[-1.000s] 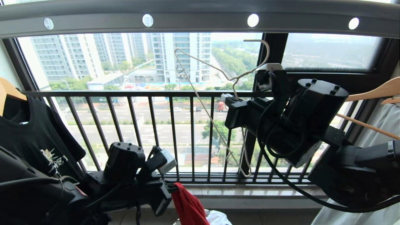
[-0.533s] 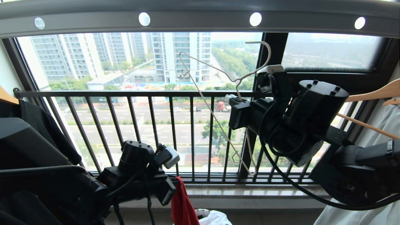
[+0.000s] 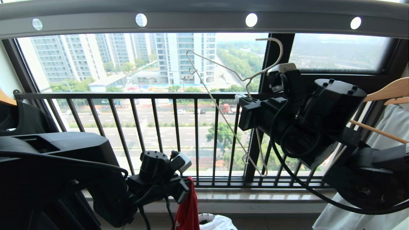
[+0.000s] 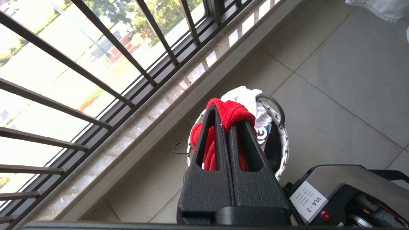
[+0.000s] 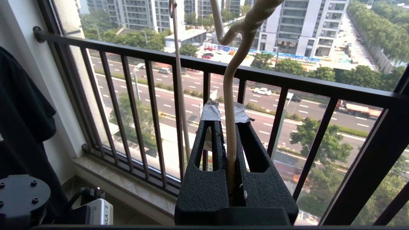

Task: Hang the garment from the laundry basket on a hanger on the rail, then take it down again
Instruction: Put clothes in the basket, then hang the clothes rack on the clothesline

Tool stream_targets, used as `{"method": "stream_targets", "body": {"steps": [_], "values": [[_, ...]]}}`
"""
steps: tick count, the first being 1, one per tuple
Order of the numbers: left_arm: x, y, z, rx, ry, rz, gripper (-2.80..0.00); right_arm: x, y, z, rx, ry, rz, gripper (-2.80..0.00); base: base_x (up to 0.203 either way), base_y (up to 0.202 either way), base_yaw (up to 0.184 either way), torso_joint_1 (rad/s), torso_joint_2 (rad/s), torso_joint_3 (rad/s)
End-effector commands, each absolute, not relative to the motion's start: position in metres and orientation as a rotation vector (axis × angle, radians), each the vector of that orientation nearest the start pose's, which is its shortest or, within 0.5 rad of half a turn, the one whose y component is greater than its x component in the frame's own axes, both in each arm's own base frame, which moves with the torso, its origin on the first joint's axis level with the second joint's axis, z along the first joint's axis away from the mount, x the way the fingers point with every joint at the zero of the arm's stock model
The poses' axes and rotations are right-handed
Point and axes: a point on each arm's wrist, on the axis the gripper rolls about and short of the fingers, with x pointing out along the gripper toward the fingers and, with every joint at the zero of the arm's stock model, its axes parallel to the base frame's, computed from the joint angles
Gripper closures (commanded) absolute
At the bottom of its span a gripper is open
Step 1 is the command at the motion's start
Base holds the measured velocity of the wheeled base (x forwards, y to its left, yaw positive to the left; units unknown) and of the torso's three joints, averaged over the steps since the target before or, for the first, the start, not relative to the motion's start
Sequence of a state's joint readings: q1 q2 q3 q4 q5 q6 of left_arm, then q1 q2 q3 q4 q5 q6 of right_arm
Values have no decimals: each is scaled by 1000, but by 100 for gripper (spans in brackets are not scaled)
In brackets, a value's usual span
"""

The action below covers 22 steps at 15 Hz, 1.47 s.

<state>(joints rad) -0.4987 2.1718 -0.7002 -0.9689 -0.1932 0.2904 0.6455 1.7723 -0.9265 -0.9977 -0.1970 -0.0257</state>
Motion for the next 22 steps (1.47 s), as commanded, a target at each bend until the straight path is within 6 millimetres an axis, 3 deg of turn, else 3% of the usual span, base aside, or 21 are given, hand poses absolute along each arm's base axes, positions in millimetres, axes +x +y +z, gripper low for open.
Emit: {"method": "stream_targets", "body": {"steps": [1,3,4,10,11,12,18,21,22], "values": [[303,-170,55,348,374,-747,0,266,195,233,44,-161,445,0,0,0,0,0,0,0],[304,-171,71,347,360,-745,0,265,194,235,44,-166,444,0,0,0,0,0,0,0],[307,-172,69,349,375,-744,0,265,194,235,45,-167,444,0,0,0,0,0,0,0],[326,-179,7,382,510,-754,0,266,195,234,37,-164,445,0,0,0,0,0,0,0],[328,-175,1,407,514,-753,-35,266,195,233,36,-163,446,0,0,0,0,0,0,0],[328,-175,1,408,514,-753,-280,266,195,233,36,-162,446,0,0,0,0,0,0,0],[319,-167,8,410,524,-745,-280,265,194,232,35,-160,446,0,0,0,0,0,0,0],[298,-152,33,397,502,-731,-280,266,195,226,18,-140,448,0,0,0,0,0,0,0],[292,-147,46,390,473,-723,0,267,197,221,6,-127,448,0,0,0,0,0,0,0]]}}
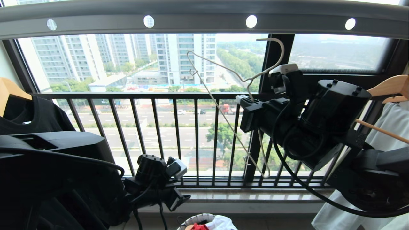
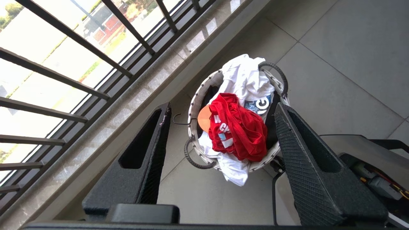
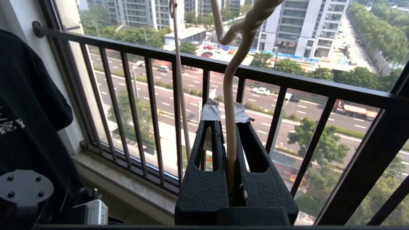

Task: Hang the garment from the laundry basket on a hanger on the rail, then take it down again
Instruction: Hang the clothes rack on the clothesline

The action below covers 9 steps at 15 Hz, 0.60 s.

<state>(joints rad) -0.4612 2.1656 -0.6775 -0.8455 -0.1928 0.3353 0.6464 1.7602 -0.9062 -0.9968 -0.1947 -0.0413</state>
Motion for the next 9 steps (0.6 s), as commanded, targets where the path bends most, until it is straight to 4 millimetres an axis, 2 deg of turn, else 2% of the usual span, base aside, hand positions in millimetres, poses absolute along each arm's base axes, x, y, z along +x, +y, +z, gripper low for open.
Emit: {"method": "stream_targets", "body": {"steps": [1,6,9], "values": [[287,-143,60,382,434,-717,0,267,196,217,-19,-120,448,0,0,0,0,0,0,0],[265,-132,127,364,260,-690,0,259,192,212,-107,-126,447,0,0,0,0,0,0,0],[238,-122,172,357,219,-697,0,242,180,225,-104,-160,447,0,0,0,0,0,0,0]]}}
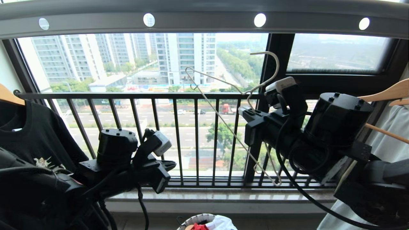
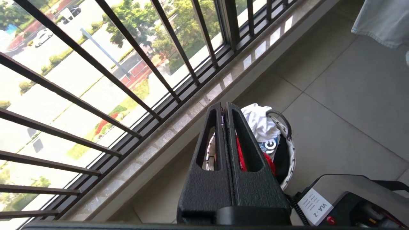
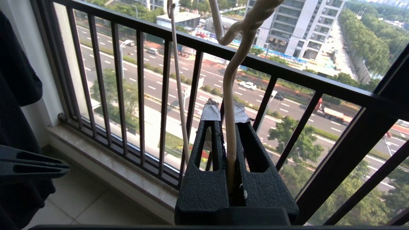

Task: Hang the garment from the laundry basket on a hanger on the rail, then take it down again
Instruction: Hang the clothes rack on the clothesline

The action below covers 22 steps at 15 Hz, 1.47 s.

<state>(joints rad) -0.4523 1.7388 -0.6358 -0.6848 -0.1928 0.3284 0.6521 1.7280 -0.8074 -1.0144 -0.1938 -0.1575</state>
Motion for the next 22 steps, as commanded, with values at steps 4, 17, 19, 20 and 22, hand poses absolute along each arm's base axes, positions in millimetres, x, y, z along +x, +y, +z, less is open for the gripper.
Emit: {"method": "stream_targets", "body": {"steps": [4,17,19,20,22], "values": [[205,-110,218,308,231,-703,0,224,169,244,-165,-197,405,0,0,0,0,0,0,0],[172,-99,253,262,190,-727,0,199,180,284,-237,-110,415,0,0,0,0,0,0,0],[166,-96,258,251,163,-724,0,205,186,285,-241,-101,397,0,0,0,0,0,0,0],[163,-94,260,248,146,-722,0,208,189,283,-246,-94,398,0,0,0,0,0,0,0],[158,-91,265,244,122,-720,0,217,198,277,-272,-60,402,0,0,0,0,0,0,0]]}}
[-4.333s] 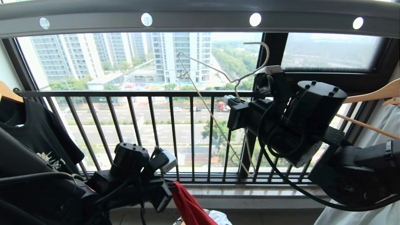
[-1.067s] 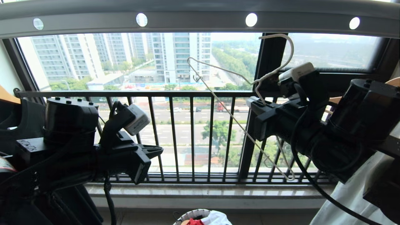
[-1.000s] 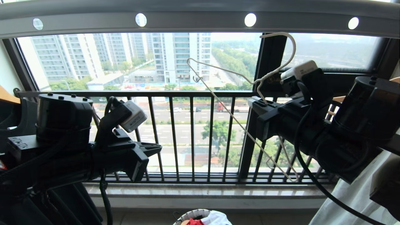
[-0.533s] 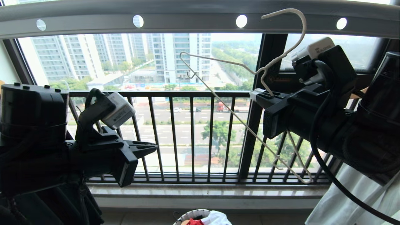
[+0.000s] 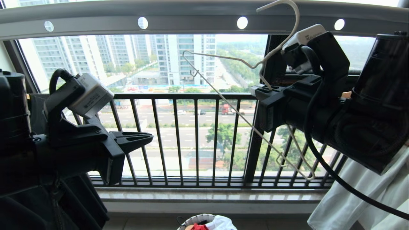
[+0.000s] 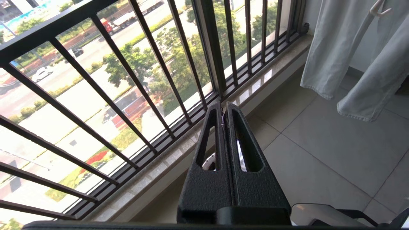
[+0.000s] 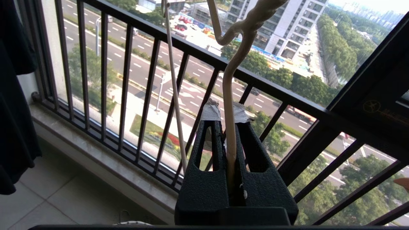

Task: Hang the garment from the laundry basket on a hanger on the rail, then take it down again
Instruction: Hang the clothes rack on the clothesline

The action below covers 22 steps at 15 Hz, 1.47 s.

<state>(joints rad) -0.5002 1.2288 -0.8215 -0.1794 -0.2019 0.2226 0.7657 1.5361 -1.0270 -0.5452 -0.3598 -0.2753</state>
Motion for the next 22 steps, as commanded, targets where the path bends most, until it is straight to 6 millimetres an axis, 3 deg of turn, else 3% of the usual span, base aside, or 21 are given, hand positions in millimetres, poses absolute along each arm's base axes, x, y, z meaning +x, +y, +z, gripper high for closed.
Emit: {"method": "stream_targets", "body": {"steps": [1,6,10,16,22], "values": [[156,-90,266,243,113,-719,0,221,202,275,-279,-50,401,0,0,0,0,0,0,0],[149,-86,272,238,82,-715,0,238,215,273,-286,-39,377,0,0,0,0,0,0,0],[143,-83,278,214,57,-712,0,246,212,278,-278,-48,336,0,0,0,0,0,0,0],[142,-82,280,209,51,-709,0,242,201,286,-263,-64,297,0,0,0,0,0,0,0],[144,-78,283,186,49,-678,0,234,193,280,-270,-47,293,0,0,0,0,0,0,0]]}}
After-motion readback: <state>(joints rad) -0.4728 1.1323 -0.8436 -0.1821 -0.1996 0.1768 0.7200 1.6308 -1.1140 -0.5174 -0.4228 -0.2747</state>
